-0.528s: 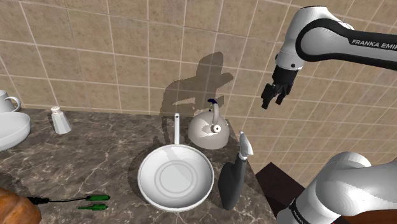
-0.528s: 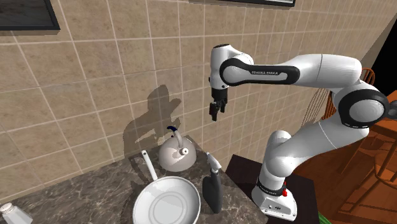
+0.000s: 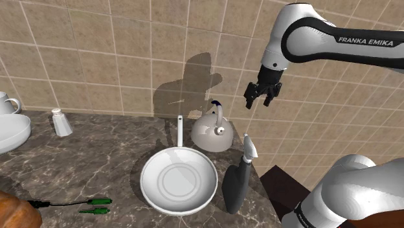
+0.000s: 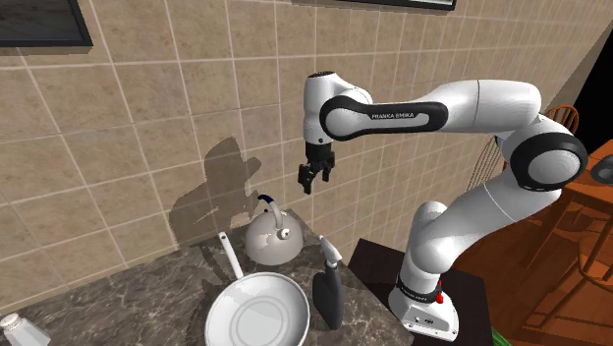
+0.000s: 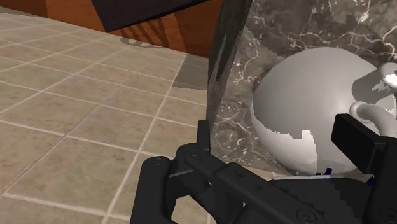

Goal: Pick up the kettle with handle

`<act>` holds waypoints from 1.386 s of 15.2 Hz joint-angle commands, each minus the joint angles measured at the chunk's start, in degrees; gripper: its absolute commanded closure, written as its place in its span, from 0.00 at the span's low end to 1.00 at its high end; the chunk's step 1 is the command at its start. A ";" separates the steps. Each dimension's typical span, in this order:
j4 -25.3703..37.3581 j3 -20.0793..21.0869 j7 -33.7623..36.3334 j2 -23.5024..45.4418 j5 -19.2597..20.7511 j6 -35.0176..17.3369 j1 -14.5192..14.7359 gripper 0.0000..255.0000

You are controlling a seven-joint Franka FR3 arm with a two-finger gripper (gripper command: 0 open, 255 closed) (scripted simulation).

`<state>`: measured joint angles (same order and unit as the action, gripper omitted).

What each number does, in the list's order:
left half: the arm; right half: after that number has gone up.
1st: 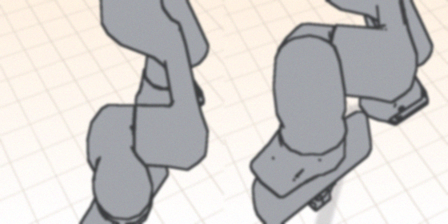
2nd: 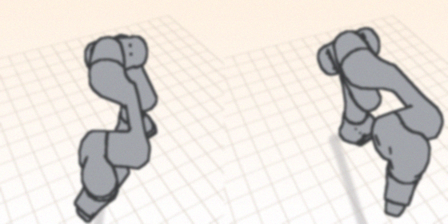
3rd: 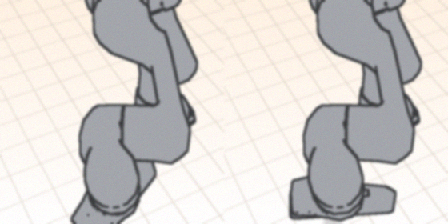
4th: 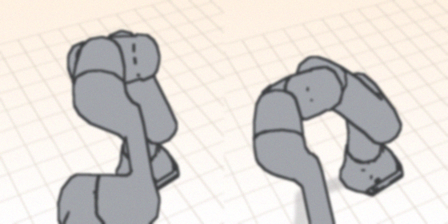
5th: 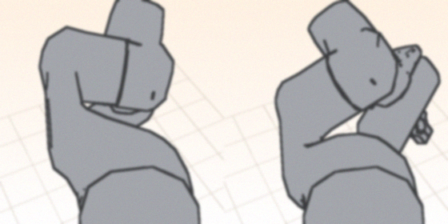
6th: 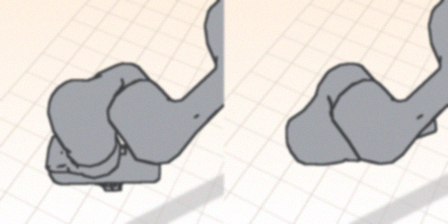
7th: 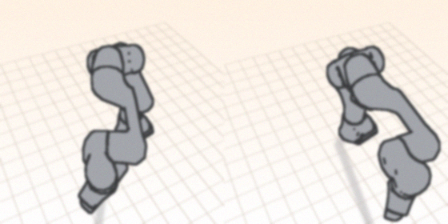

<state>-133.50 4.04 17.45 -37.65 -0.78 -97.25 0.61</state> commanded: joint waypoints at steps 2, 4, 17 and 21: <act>1.91 3.37 6.89 3.12 -1.93 -2.54 -0.09 0.00; 4.01 5.60 11.35 6.03 -2.75 -4.26 -0.30 0.00; 8.18 12.27 25.36 16.48 -2.96 -13.26 -1.33 0.00; 7.07 12.37 25.41 16.68 -2.96 -14.57 -1.31 1.00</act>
<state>-126.27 16.40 42.85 -20.98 -3.74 -111.63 -0.71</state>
